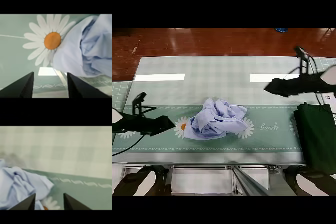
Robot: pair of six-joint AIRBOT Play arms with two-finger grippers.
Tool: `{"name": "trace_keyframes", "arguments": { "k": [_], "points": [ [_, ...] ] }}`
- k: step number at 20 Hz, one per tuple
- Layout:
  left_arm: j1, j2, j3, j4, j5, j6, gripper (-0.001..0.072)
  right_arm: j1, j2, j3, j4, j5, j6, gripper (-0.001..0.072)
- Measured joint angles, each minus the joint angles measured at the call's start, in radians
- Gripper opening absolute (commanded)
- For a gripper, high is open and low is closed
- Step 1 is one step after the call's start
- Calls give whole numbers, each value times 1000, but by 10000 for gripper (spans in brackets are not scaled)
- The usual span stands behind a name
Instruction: Fold the shirts.
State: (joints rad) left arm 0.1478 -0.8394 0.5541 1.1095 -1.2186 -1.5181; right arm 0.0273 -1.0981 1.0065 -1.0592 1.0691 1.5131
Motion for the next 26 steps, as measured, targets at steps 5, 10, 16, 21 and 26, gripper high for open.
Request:
{"name": "trace_keyframes", "arguments": {
  "k": [5, 10, 16, 21, 26],
  "points": [
    [-78, -204, -6, -133, 90, 55, 508, -104, 61, -206, -32, 40, 3, 407],
    [-138, -346, 24, -214, 137, 110, 505, -124, 50, -298, 68, -21, -35, 406],
    [-154, -422, 59, -242, 147, 137, 17, -123, -98, -317, 265, -44, -141, 407],
    [-156, -436, 68, -245, 145, 162, 17, -33, -249, -305, 361, -100, -197, 407],
    [-156, -439, 71, -247, 142, 169, 17, 60, -376, -196, 399, -113, -215, 407]
  ]
}}
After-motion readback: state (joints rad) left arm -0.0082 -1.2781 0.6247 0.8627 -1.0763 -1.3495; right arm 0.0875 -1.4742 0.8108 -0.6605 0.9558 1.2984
